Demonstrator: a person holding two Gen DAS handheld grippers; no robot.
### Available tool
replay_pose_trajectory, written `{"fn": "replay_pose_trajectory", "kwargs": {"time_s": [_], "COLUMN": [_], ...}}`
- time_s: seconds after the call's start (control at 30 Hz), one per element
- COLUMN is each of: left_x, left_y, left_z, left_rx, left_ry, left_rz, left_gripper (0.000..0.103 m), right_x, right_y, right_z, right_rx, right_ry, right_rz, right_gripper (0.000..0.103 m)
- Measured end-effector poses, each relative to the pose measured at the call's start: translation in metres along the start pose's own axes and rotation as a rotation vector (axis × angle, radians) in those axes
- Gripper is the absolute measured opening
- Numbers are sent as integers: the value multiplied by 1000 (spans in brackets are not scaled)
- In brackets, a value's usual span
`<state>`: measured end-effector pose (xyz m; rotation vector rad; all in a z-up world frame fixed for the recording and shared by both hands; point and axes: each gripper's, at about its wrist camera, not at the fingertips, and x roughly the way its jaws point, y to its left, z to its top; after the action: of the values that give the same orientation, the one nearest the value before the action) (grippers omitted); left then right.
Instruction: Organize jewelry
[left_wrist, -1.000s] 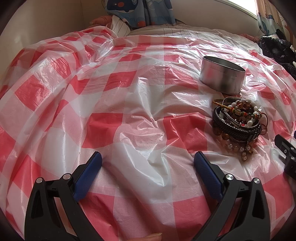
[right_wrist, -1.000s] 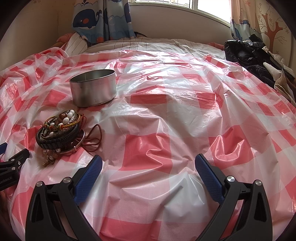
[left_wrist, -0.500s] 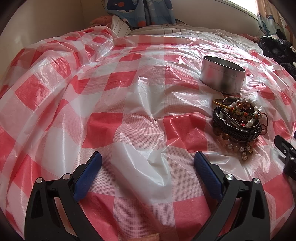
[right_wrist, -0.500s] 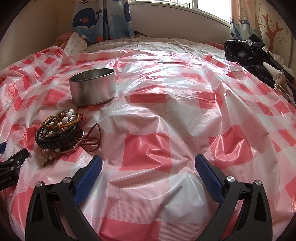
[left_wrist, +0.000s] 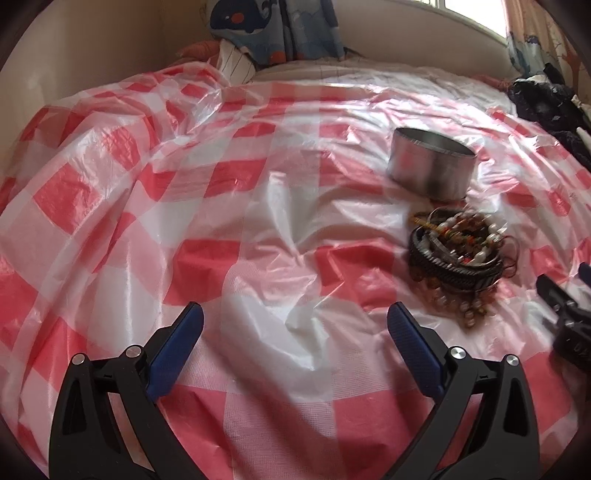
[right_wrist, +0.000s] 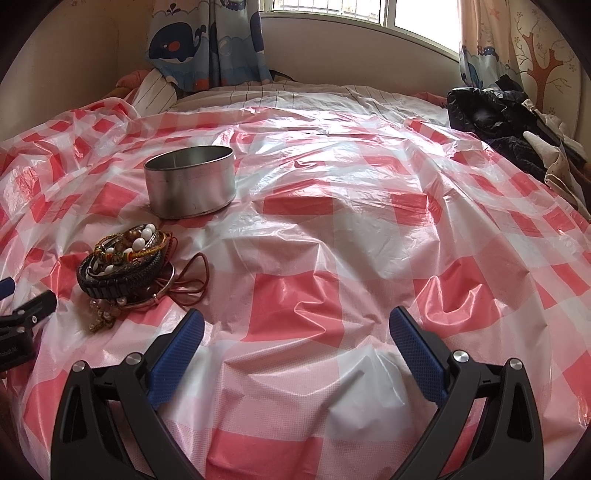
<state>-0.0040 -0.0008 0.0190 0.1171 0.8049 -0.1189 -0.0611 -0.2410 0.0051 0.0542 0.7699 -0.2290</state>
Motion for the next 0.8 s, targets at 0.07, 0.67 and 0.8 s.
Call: {"fn": "replay_pose_trajectory", "kwargs": {"time_s": [0.07,0.67,0.8], "left_x": [-9,43,45], "left_y": [-8,-57,-47], "left_z": [8,51,56], "left_rx": [40,96,89], "left_ry": [-49,86,106], "left_rz": [-52,-507,-494], "left_gripper": [96,38,1], "right_x": [5,15,17], "right_y": [3,8,8], "right_z": [-1,2,3], "right_rx": [-6,-17,-15], "right_ry": [0,52,61], "right_rz": [-10,-35,-37], "right_gripper": [96,96,96]}}
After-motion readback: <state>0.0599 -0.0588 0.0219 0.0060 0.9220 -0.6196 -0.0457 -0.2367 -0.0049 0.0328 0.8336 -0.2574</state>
